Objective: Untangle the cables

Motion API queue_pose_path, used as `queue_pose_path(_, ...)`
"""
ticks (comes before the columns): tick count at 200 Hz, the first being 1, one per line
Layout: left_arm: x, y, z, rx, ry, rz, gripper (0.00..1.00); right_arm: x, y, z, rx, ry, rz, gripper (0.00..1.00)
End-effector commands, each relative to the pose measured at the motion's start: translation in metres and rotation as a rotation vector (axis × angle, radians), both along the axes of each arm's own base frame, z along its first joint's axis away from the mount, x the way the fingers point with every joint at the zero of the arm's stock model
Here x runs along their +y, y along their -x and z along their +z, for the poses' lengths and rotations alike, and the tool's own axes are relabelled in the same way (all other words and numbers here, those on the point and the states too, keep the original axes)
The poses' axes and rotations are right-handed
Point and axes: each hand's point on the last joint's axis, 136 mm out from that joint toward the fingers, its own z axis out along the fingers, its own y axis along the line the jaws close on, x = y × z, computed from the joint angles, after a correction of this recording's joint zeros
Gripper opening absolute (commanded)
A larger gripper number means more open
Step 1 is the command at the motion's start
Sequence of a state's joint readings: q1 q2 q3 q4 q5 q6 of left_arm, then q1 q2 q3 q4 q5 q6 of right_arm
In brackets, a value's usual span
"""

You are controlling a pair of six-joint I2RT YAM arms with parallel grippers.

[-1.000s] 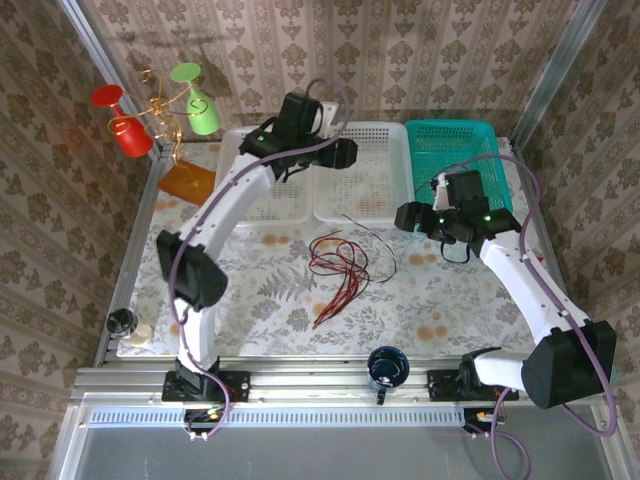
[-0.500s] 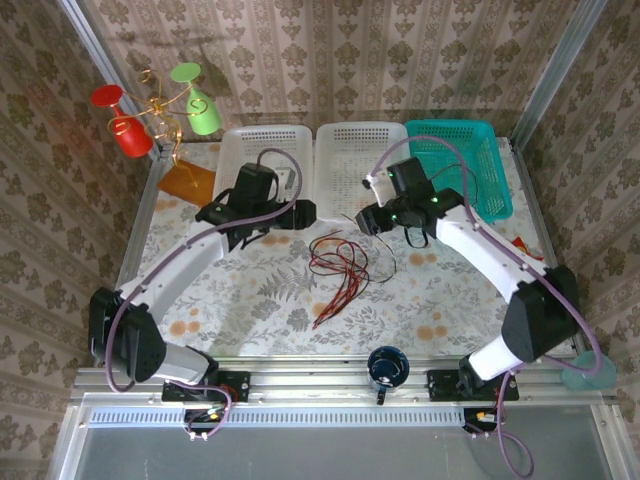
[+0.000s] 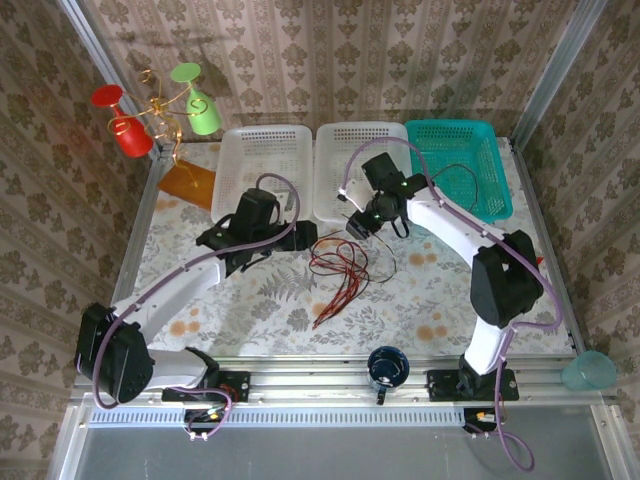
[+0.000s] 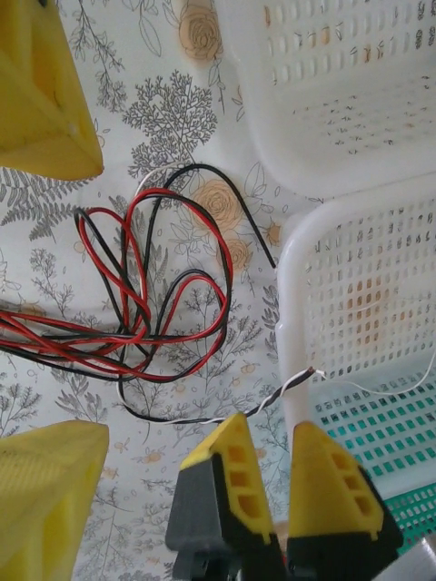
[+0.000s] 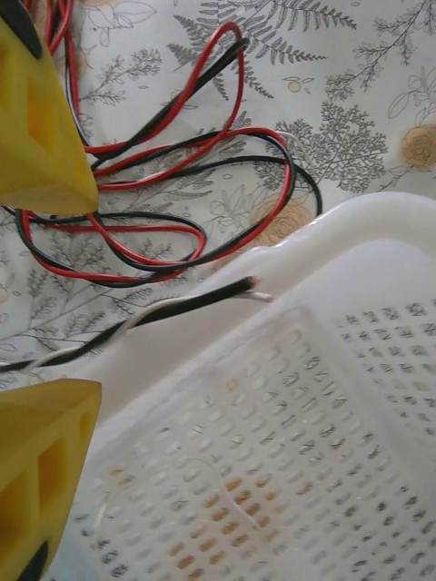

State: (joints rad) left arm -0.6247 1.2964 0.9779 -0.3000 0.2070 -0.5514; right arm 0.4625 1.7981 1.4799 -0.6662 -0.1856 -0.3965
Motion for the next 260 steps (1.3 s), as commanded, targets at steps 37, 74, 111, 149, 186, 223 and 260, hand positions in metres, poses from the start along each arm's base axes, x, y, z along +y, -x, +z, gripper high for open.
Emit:
queue_pose_path(37, -0.021, 0.004, 0.004, -0.012, 0.033, 0.005, 0.71, 0.002, 0.001, -0.005, -0.004, 0.047, 0.073, 0.38)
queue_pose_path(74, -0.035, 0.007, 0.003, -0.005, 0.03, -0.019, 0.7, 0.01, -0.005, -0.003, -0.007, 0.021, 0.083, 0.42)
queue_pose_path(111, -0.037, 0.008, 0.006, -0.004, 0.032, -0.028, 0.68, 0.015, -0.012, 0.001, -0.02, 0.006, 0.085, 0.47)
queue_pose_path(149, -0.034, 0.01, 0.01, -0.01, 0.02, -0.033, 0.68, 0.021, -0.016, -0.001, -0.001, -0.008, 0.095, 0.39)
queue_pose_path(186, -0.03, 0.011, 0.01, -0.01, 0.012, -0.03, 0.68, 0.02, -0.019, 0.001, -0.014, 0.002, 0.093, 0.23)
queue_pose_path(223, -0.028, 0.011, 0.013, -0.018, 0.013, -0.032, 0.68, 0.02, -0.015, 0.006, -0.014, -0.001, 0.105, 0.05)
queue_pose_path(260, -0.027, 0.013, 0.014, -0.02, 0.011, -0.039, 0.68, 0.019, -0.013, 0.01, -0.018, -0.006, 0.112, 0.0)
